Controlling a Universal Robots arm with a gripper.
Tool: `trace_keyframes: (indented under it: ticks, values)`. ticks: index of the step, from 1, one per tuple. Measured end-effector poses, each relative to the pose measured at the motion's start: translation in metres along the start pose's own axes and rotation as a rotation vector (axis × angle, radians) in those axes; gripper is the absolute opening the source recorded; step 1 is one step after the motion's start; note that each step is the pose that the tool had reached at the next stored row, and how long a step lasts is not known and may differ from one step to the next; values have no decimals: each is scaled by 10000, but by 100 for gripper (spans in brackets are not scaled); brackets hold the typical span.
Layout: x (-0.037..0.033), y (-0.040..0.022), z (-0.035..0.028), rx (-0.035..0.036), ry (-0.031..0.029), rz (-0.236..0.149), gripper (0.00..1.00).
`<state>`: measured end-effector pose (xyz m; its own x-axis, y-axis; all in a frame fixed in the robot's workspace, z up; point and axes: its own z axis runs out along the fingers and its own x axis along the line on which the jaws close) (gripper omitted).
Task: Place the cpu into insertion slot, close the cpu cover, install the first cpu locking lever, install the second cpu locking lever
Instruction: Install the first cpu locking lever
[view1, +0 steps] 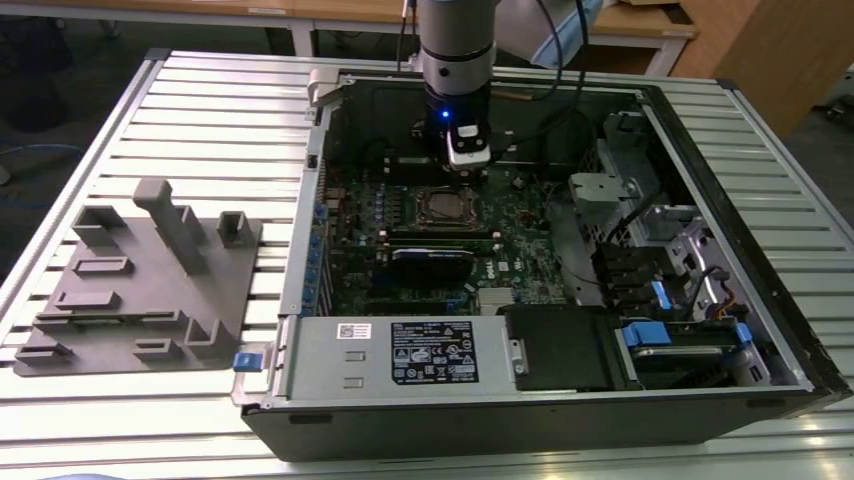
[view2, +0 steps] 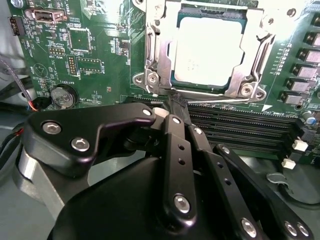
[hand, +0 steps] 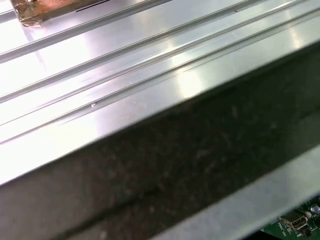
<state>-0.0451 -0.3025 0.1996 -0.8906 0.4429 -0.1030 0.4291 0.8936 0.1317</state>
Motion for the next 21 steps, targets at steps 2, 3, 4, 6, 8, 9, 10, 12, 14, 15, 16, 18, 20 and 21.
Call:
trace_keyframes:
  ticks: [2, 3, 4, 6, 8, 9, 10, 12, 14, 15, 16, 18, 20, 21]
  values:
    - [1, 2, 2, -7, 2, 5, 11]
    - [2, 3, 3, -10, 4, 6, 11]
    - [3, 3, 3, -20, 9, 10, 11]
    - [7, 0, 5, -80, 38, 20, 11]
    - [13, -3, 6, -151, 73, 31, 11]
    - [17, -4, 6, -170, 82, 37, 11]
    - [21, -6, 6, -182, 88, 40, 11]
    - [23, -7, 5, -187, 89, 38, 11]
    - [23, -8, 5, -187, 90, 37, 11]
    - [24, -8, 5, -188, 89, 37, 11]
    - [24, -8, 5, -187, 87, 37, 11]
    - [25, -6, 7, -189, 84, 38, 11]
    - [27, -2, 8, -189, 83, 37, 11]
    - [27, -1, 8, -190, 83, 36, 11]
